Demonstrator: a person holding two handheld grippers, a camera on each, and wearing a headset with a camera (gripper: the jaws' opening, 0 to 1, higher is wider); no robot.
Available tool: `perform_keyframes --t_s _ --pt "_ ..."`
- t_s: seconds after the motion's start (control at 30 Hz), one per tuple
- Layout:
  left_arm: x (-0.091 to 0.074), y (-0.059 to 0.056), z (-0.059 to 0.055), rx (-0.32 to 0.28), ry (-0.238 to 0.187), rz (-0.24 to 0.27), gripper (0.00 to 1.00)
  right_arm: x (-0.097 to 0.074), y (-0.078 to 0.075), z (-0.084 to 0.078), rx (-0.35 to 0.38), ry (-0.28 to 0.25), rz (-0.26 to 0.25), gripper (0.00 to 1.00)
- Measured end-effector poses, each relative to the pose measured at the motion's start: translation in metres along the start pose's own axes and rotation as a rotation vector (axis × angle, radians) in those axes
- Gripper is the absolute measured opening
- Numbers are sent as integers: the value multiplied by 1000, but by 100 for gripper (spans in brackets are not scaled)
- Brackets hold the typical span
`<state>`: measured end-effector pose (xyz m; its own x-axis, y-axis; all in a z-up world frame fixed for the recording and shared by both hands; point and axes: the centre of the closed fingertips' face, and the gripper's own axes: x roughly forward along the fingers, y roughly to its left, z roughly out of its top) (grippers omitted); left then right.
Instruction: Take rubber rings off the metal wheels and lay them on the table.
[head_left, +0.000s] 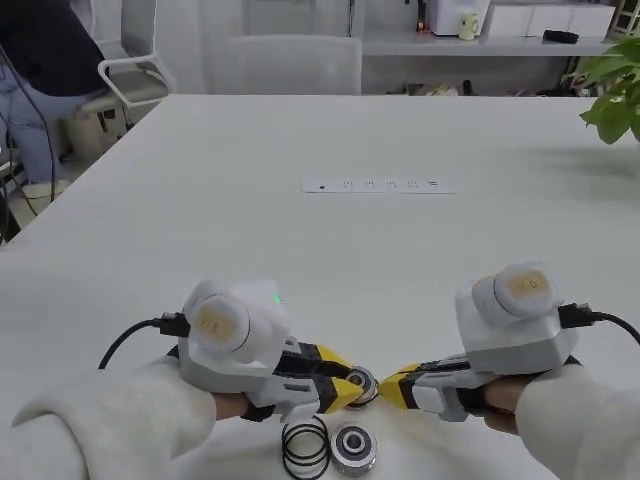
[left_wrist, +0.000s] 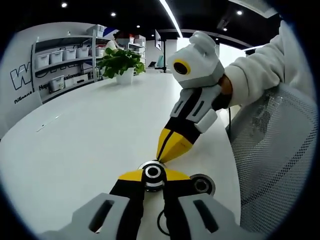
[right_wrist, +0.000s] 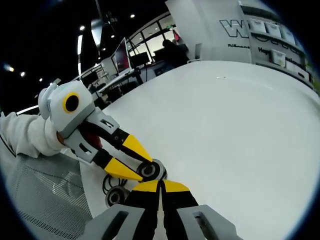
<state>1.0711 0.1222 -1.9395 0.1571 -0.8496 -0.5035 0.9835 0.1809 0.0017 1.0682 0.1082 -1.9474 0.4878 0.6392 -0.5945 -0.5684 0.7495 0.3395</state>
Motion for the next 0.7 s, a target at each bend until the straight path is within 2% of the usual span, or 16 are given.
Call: perform_keyframes --t_s 0.17,0.43,0.7 --pt "0 0 0 0 0 1 8 0 0 -1 -4 7 -1 0" --pt "0 1 0 2 1 4 8 0 1 1 39 -2 13 0" --pt "0 1 0 13 1 9 7 0 4 1 48 1 22 0"
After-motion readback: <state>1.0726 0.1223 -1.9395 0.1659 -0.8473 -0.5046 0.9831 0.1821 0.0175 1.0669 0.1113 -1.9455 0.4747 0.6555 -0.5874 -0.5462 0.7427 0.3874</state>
